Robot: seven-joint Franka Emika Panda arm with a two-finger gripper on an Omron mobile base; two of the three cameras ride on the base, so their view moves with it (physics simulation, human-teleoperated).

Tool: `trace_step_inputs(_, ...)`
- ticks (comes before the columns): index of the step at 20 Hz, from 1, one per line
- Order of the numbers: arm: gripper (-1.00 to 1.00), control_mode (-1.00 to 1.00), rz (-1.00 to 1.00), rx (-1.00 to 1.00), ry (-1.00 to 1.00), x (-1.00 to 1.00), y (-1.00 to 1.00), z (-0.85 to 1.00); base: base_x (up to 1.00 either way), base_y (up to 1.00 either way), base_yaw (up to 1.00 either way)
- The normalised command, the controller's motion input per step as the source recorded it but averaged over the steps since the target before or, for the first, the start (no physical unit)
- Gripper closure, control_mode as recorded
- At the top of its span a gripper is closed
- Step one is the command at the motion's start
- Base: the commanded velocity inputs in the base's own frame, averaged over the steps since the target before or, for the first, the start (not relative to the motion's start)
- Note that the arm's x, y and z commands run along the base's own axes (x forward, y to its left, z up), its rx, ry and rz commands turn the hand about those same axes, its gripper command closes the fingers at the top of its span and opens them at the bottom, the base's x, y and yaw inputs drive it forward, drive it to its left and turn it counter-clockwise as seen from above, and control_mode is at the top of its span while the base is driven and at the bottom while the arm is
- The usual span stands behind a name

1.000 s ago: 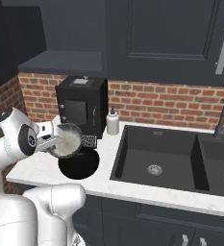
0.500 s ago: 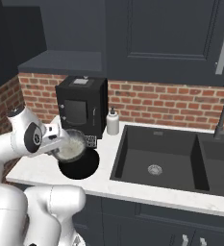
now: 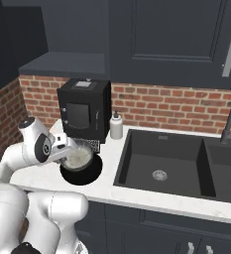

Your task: Pick up the bowls on the counter and stack them on top of one another in the open cabinet. Place the smaller bowl on top of the larger bowl.

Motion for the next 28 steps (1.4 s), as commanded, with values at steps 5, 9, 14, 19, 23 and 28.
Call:
trace_step_inputs(5, 1.00, -1.00, 0.00, 0.00, 0.08, 0.42, 0.00, -0.17, 0.00, 0.00, 0.00)
trace_step_inputs(9, 1.00, -1.00, 0.00, 0.00, 0.12, 0.26, 0.00, -0.32, 0.00, 0.00, 0.00)
trace_step_inputs(14, -1.00, -1.00, 0.00, 0.00, 0.12, 0.19, 0.00, -0.33, 0.00, 0.00, 0.00)
trace_step_inputs(19, -1.00, -1.00, 0.00, 0.00, 0.02, 0.10, 0.00, -0.05, 0.00, 0.00, 0.00)
trace_step_inputs(23, -1.00, -1.00, 0.00, 0.01, 0.00, 0.00, -0.01, 0.13, 0.00, 0.00, 0.00)
trace_step_inputs(28, -1.00, -1.00, -0.09, 0.12, -0.01, -0.01, -0.46, 0.63, 0.00, 0.00, 0.00)
